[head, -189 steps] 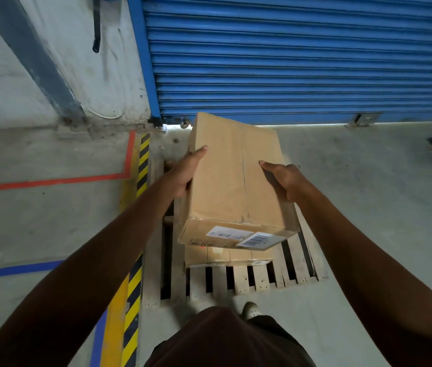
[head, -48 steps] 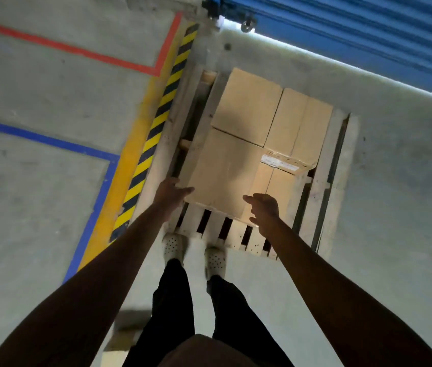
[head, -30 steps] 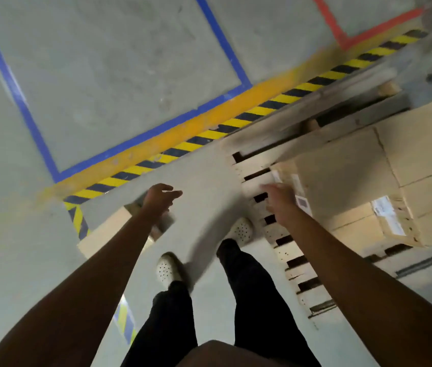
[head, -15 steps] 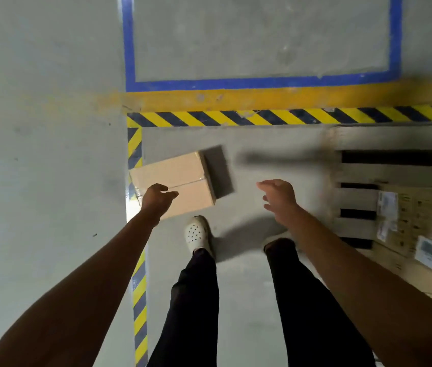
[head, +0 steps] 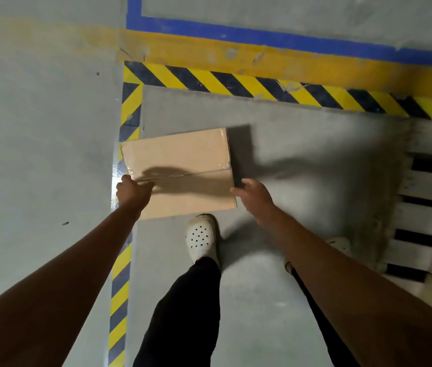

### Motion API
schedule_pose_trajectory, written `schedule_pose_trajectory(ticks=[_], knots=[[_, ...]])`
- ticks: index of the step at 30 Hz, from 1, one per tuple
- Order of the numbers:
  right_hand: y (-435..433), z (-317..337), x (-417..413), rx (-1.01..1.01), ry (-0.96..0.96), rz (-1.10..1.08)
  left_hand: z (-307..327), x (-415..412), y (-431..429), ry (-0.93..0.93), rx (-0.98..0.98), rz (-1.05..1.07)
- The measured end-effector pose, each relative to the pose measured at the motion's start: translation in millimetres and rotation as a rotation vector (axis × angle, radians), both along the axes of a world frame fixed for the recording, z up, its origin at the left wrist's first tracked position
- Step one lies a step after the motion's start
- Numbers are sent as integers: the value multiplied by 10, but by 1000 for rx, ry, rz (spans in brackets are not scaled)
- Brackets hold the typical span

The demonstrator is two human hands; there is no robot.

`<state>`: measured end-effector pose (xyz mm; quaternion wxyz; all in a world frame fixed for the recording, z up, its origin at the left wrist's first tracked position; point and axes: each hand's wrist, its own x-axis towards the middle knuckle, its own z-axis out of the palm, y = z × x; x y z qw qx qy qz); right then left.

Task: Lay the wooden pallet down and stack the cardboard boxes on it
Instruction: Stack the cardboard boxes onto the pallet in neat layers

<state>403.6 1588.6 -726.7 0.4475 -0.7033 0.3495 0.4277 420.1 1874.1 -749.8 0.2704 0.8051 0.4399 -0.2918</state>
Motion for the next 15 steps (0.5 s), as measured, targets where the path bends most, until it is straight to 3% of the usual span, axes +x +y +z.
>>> schedule_pose_trajectory(ticks=[4,10,15], knots=[[189,-314,-46,18,55,68,-368,12,171,-99,-50,121],[256,-616,-233,172,236,-206,-650,102,310,-157,-220,334],[169,-504,-293,167,196,-463,-332,222,81,-148,-208,229]])
